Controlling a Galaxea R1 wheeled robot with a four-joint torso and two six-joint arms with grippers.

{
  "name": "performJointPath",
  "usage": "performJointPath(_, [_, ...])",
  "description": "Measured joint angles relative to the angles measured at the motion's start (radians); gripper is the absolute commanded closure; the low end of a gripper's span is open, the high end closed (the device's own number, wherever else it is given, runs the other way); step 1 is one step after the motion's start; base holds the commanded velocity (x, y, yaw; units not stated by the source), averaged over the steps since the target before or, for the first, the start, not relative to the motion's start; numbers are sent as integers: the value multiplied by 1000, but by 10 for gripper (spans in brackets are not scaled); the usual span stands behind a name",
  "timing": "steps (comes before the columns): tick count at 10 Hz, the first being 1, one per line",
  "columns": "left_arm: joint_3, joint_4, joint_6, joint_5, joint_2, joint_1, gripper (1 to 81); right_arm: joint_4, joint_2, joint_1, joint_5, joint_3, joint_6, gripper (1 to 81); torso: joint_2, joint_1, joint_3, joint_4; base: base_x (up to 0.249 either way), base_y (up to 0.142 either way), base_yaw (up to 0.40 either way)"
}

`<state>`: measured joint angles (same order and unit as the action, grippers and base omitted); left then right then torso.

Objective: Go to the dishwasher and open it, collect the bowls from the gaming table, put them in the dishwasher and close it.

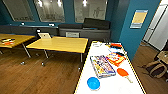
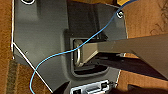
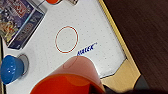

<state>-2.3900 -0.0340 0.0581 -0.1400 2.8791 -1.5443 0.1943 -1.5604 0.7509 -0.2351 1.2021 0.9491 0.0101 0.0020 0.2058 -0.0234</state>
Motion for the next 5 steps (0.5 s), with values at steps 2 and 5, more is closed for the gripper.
performJointPath(2, [153, -1, 0, -11, -76, 5, 10, 1, -13, 167, 123, 35, -27, 811, 0, 0, 0, 0, 0, 0, 0])
performJointPath(5, [387, -4, -1, -26, -228, 48, 10, 15, -80, 413, 328, 122, -54, 811, 0, 0, 0, 0, 0, 0, 0])
